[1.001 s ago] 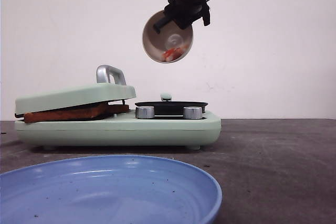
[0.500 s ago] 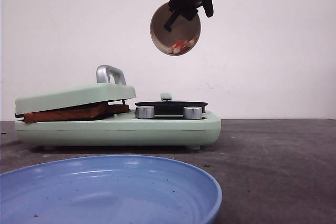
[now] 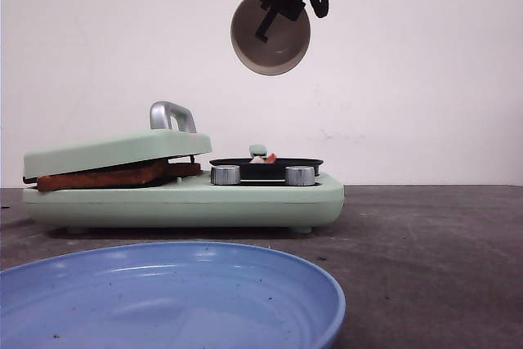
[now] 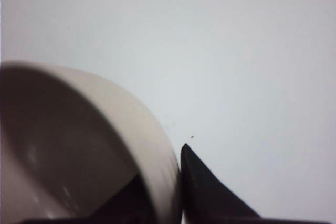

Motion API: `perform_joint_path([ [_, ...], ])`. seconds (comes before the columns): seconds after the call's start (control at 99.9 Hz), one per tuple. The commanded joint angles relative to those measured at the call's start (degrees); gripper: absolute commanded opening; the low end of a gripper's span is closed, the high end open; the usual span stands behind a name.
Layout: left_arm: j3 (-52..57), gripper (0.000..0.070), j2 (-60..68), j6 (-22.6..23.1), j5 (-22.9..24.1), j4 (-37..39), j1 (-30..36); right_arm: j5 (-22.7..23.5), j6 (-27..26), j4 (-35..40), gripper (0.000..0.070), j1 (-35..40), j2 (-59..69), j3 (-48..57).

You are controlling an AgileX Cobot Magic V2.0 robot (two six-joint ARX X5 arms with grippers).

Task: Make breakfast with bread and shrimp
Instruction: 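Lift the shrimp bowl with the right gripper and tip it over the pan, then return the bowl with the right gripper and set it on the table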

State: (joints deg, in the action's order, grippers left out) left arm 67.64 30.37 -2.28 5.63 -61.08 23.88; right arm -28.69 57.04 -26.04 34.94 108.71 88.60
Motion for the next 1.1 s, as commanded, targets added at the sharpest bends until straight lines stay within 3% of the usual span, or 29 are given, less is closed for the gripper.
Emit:
perform_joint_path([
  [0.0,0.98,0.0052,0.24,-0.04,-0.35,0.59,0.26,-0.35,0.22,-0.90,0.0000,0.57,1.38,1.53],
  [0.12,0.98,0.0052,0.24,-0.04,-0.35,0.68,0.26,-3.61,-8.50,0.24,0.0000,0.55,1.01,1.55],
  [0.19,0.98,0.0052,0.24,-0.07,-0.35,0.87,0.26,-4.68,-18.05,7.08,0.0003,0.20,-0.35,2.27],
  [0.25,0.98,0.0052,0.24,-0.07,-0.37,1.40,0.26,-3.41,-29.40,16.98,0.0003,-1.31,-2.23,3.87],
  [0.39,0.98,0.0052,0.24,-0.07,-1.57,4.20,0.26,5.86,-52.50,39.08,0.0003,-7.08,-5.75,8.50],
  [0.53,0.98,0.0052,0.24,-0.09,-1.62,6.56,0.26,20.35,-65.07,58.07,0.0003,-15.45,-7.98,9.68],
  [0.62,0.98,0.0052,0.26,-0.09,-1.60,7.43,0.26,23.63,-65.77,68.32,0.0003,-20.20,-8.00,9.09],
  [0.71,0.98,0.0052,0.26,-0.11,-1.62,7.91,0.26,26.77,-65.75,71.14,0.0003,-23.76,-8.28,5.22],
  [1.091,0.98,0.0052,0.24,-1.90,-4.59,7.96,0.26,34.34,-66.36,66.77,0.0003,-30.64,-11.32,-18.97],
])
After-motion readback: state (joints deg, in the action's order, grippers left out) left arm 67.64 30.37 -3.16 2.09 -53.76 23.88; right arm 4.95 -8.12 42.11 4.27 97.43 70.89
